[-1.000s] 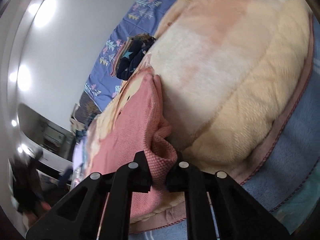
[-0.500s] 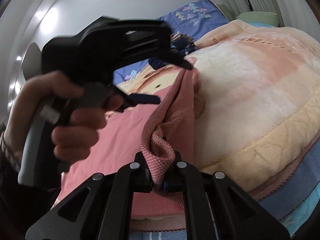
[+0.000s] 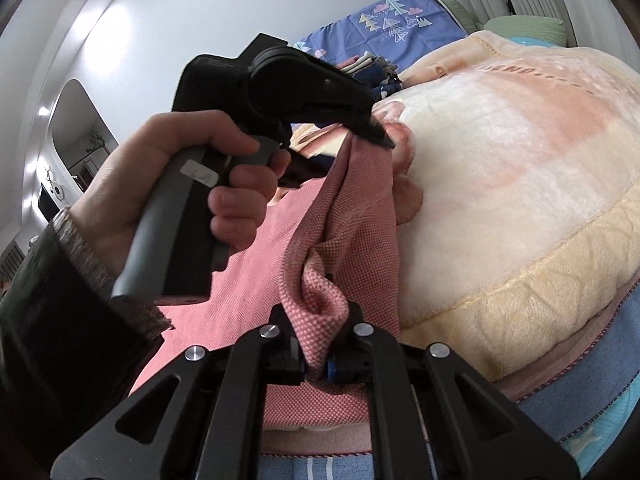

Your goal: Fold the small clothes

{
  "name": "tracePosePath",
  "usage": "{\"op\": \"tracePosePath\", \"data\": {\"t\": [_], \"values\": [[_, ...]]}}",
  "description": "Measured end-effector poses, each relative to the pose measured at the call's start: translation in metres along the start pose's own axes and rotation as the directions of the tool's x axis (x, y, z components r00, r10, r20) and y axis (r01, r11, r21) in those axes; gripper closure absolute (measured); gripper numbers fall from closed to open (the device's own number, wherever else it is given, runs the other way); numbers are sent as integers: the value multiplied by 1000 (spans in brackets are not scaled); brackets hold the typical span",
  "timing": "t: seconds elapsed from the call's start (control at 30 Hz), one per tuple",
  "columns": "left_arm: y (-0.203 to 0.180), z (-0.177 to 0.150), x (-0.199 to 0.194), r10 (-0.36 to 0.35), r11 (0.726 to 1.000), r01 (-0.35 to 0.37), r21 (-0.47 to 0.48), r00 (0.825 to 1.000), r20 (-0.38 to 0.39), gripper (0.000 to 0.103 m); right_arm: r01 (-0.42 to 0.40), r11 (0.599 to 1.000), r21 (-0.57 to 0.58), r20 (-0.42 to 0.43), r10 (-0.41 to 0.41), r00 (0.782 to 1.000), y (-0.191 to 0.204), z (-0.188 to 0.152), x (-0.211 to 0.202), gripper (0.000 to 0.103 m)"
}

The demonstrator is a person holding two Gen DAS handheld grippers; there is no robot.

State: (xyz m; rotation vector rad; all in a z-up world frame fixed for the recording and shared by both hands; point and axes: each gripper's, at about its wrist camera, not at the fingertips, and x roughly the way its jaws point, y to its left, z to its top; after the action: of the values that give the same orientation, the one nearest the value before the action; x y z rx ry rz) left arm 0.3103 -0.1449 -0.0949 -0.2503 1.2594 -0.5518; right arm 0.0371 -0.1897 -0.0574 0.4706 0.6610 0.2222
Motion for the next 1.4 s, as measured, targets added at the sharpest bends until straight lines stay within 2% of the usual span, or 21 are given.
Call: {"op": "tracePosePath", "data": {"t": [0.2,0.37,0.57,0.77,0.93,1.17,1.27,1.3,1.33,1.37,1.4], "values": [[5,-2,-24,-65,998,65,-1,997,48,96,-29,1000,-11,10,29,1000,5,7,-6,96],[20,-4,-69,-120,992,122,-15,987,105,96,-123,992,-33,8,123,992,24,17,-14,96],[53,-22,-147,-132,991,135,-2,971,199,96,-288,955,-67,-27,287,958,63,28,-18,96],[115,-40,-197,-90,993,104,-49,968,234,96,-393,915,-89,-150,378,914,111,16,13,96],[175,-60,-207,-78,987,108,-121,970,231,96,-425,902,-79,-274,391,879,144,-8,53,96],[250,-93,-191,-92,964,142,-224,972,217,96,-393,917,-74,-388,337,858,159,-38,92,96],[270,-102,-183,-99,955,155,-254,971,219,94,-389,919,-60,-412,332,848,158,-44,100,91],[275,-105,-181,-87,952,147,-269,971,222,89,-398,915,-66,-421,336,842,159,-45,101,85],[282,-112,-183,-66,947,136,-290,969,238,81,-411,909,-69,-430,345,834,160,-46,101,72],[287,-116,-186,-59,945,136,-296,965,254,75,-429,900,-72,-437,358,825,161,-48,100,64],[292,-123,-193,-54,942,144,-303,957,286,62,-454,887,-82,-441,376,815,163,-50,97,55]]}}
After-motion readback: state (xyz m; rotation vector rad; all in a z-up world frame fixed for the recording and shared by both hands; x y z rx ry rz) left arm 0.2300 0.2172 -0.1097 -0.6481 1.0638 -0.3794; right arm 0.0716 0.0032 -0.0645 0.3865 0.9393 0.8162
